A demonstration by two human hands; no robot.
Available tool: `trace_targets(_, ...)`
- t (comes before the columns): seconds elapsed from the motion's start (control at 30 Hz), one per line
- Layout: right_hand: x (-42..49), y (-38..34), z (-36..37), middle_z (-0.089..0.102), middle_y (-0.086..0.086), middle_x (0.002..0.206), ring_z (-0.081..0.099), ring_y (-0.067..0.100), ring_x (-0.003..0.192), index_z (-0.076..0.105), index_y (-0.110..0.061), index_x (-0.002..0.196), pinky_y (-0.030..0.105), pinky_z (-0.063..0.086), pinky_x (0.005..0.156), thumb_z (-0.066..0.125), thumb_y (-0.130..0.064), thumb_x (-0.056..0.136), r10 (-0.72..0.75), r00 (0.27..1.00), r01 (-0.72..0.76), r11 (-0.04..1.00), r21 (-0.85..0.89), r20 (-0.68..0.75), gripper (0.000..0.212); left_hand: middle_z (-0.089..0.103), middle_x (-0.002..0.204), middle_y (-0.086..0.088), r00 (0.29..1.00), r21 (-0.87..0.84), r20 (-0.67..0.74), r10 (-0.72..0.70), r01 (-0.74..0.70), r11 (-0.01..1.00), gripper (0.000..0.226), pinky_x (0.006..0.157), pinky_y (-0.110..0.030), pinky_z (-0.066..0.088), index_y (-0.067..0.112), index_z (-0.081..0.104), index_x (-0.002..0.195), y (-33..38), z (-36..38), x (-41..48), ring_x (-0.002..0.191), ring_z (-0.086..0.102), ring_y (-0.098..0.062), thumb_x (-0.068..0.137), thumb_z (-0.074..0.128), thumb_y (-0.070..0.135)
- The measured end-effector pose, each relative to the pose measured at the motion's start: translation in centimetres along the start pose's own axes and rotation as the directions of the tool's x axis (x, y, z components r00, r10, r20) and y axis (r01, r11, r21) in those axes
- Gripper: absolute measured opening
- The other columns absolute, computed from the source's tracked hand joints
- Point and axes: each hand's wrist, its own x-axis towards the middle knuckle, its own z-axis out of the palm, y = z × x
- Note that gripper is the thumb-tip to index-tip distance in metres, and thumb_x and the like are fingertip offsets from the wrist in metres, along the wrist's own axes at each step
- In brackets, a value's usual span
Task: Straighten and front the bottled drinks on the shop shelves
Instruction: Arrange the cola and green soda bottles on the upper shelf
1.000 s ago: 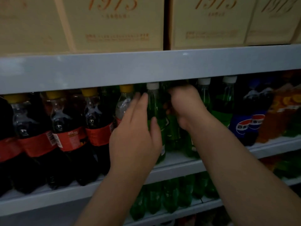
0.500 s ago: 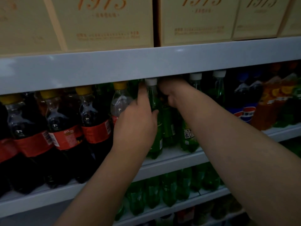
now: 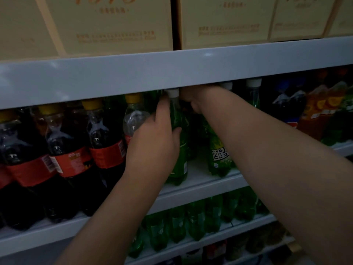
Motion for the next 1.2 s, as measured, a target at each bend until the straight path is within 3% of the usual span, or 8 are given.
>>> trace_targets(0.2, -0.3, -0.2, 0.2, 0.052, 0.004, 0.103, 0.05, 0.018, 0.092, 0.052, -0.019, 0.095, 0.02, 0.042, 0.071, 0.037, -0.02, 0.102, -0.029, 0.999, 0.03, 0.995, 0.09, -0.016, 0.017, 0.061, 0.088, -0.011, 1.0, -0.013, 0.0, -0.005, 0.005, 1.0, 0.076, 0.051, -0.027, 0.037, 0.015, 0.026, 0.145, 0.0, -0.3, -0.2, 0.067, 0.058, -0.025, 0.084, 0.069, 0.029)
trace_targets(0.33, -2.9, 1.9, 0.3, 0.07, 0.014, 0.098, 0.067, 0.029, 0.088, 0.067, -0.01, 0.099, 0.04, 0.056, 0.076, 0.053, -0.027, 0.093, 0.012, 0.997, 0.024, 0.873, 0.487, -0.072, 0.022, 0.062, 0.1, -0.008, 0.999, -0.125, -0.005, -0.054, 0.053, 0.991, 0.072, 0.064, -0.036, 0.051, 0.018, 0.027, 0.143, 0.2, -0.7, 0.1, 0.083, 0.06, -0.024, 0.083, 0.066, 0.032)
trace_targets(0.53, -9.4, 7.5, 0.9, 0.072, -0.001, 0.103, 0.066, 0.015, 0.1, 0.072, -0.036, 0.096, 0.041, 0.049, 0.09, 0.044, -0.072, 0.078, -0.096, 0.995, 0.1, 0.811, 0.576, -0.038, 0.049, 0.051, 0.099, 0.006, 0.996, -0.125, 0.091, 0.021, -0.01, 0.992, 0.041, 0.062, -0.023, 0.035, 0.025, 0.053, 0.121, 0.1, -0.5, 0.0, 0.085, 0.048, -0.007, 0.085, 0.054, 0.044)
trace_targets(0.73, -11.5, 10.0, 0.8, 0.066, -0.001, 0.117, 0.061, 0.016, 0.112, 0.065, -0.035, 0.115, 0.033, 0.05, 0.091, 0.052, -0.072, 0.074, -0.286, 0.958, 0.214, 0.703, 0.678, -0.006, 0.056, 0.05, 0.132, 0.012, 0.954, -0.342, 0.287, 0.085, 0.019, 0.939, 0.087, 0.081, -0.036, 0.055, 0.043, 0.015, 0.144, 0.2, 0.5, -3.8, 0.11, 0.055, -0.005, 0.078, 0.071, 0.038)
trace_targets(0.9, -11.1, 10.8, 0.5, 0.062, 0.007, 0.126, 0.056, 0.023, 0.12, 0.059, -0.02, 0.124, 0.041, 0.046, 0.097, 0.043, -0.057, 0.089, -0.338, 0.941, 0.175, 0.57, 0.803, 0.035, 0.053, 0.056, 0.125, 0.022, 0.991, -0.368, 0.131, 0.005, 0.043, 0.929, 0.097, 0.087, -0.022, 0.053, 0.048, 0.021, 0.145, -0.2, 0.1, -4.8, 0.109, 0.054, 0.006, 0.068, 0.081, 0.041)
trace_targets(1.0, -9.5, 12.1, 1.4, 0.066, 0.005, 0.117, 0.061, 0.021, 0.111, 0.062, -0.016, 0.119, 0.048, 0.046, 0.098, 0.049, -0.027, 0.096, -0.236, 0.963, 0.266, 0.781, 0.566, -0.126, 0.029, 0.05, 0.122, 0.036, 0.999, -0.34, 0.025, -0.02, 0.027, 0.94, 0.098, 0.084, -0.011, 0.05, 0.049, 0.021, 0.145, -0.7, -1.4, -5.5, 0.109, 0.052, 0.015, 0.064, 0.075, 0.059)
trace_targets(1.07, -7.8, 12.9, 2.6, 0.065, 0.001, 0.117, 0.06, 0.014, 0.108, 0.062, -0.018, 0.12, 0.038, 0.047, 0.098, 0.056, -0.014, 0.092, -0.441, 0.888, 0.444, 0.896, -0.011, -0.13, 0.029, 0.054, 0.123, 0.032, 0.998, -0.349, -0.032, -0.052, 0.037, 0.937, 0.098, 0.082, -0.009, 0.049, 0.045, 0.026, 0.145, -1.1, -2.5, -6.2, 0.107, 0.054, 0.015, 0.063, 0.075, 0.063)
trace_targets(1.2, -4.3, 13.4, 4.8, 0.052, 0.002, 0.128, 0.051, 0.019, 0.109, 0.048, -0.027, 0.132, 0.025, 0.043, 0.085, 0.06, -0.033, 0.088, -0.487, 0.792, 0.592, 0.464, -0.659, 0.369, 0.046, 0.058, 0.119, 0.027, 0.987, -0.327, -0.094, -0.128, 0.091, 0.941, 0.093, 0.08, -0.01, 0.051, 0.038, 0.035, 0.143, -2.2, -4.1, -7.5, 0.105, 0.057, 0.012, 0.063, 0.073, 0.065)
